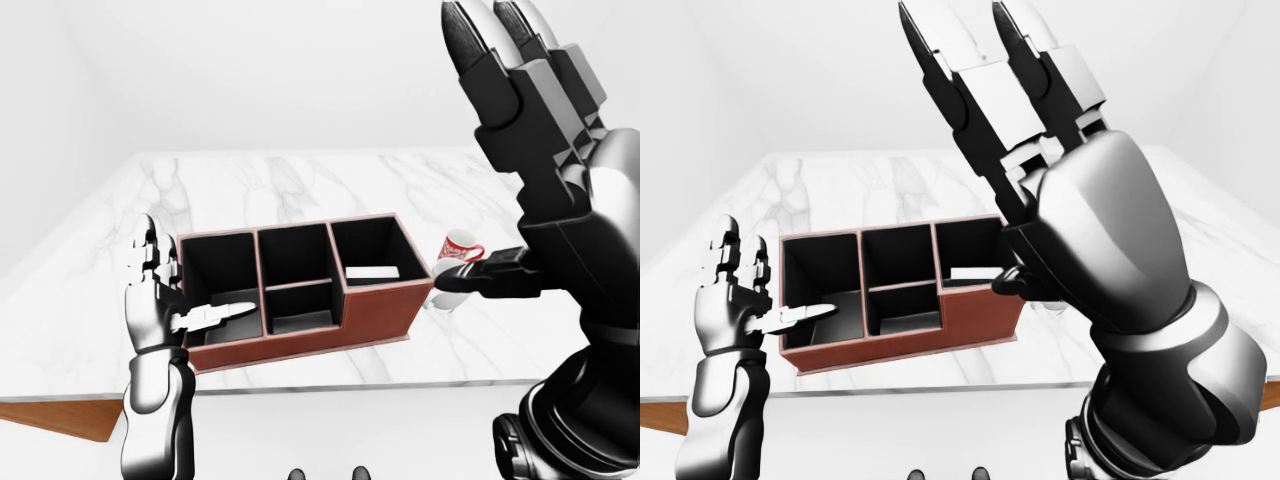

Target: Pick up the book and place it in the right compartment of the caddy.

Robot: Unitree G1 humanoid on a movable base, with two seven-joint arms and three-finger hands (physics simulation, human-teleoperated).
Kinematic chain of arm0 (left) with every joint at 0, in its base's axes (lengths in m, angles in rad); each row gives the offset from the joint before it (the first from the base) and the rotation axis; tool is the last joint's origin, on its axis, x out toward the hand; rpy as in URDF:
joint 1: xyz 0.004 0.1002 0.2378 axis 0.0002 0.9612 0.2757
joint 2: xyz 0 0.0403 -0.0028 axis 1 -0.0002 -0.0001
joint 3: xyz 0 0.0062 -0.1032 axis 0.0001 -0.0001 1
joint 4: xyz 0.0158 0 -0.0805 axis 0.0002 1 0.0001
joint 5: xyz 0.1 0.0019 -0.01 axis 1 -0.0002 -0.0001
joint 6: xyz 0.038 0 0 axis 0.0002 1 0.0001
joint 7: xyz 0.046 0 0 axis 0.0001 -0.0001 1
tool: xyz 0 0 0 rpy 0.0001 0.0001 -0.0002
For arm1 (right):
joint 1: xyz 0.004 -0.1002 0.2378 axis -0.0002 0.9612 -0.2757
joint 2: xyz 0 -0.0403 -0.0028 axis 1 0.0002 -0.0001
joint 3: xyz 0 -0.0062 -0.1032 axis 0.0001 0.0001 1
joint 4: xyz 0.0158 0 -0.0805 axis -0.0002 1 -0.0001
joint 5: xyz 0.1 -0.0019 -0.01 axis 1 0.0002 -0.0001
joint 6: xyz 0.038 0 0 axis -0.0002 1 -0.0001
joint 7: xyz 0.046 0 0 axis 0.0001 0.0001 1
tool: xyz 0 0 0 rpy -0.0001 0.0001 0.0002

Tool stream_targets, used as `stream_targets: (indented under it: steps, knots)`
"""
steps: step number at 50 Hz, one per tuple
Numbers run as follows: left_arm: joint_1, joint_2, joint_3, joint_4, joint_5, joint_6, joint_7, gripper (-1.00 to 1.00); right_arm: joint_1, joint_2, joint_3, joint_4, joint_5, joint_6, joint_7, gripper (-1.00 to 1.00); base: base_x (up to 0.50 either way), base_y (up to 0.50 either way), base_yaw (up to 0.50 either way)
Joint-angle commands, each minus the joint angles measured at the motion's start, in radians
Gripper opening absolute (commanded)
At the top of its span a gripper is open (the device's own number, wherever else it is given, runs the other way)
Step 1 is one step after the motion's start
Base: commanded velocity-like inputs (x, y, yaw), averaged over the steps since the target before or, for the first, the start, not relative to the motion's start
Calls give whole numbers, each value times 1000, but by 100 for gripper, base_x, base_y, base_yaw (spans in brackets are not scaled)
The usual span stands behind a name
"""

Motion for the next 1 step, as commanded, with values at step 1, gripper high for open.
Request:
stream_targets:
  steps: [1]
  knots:
    - [-3,-7,-13,49,9,0,4,100,-37,124,-17,-100,-201,0,0,100,0,0,0]
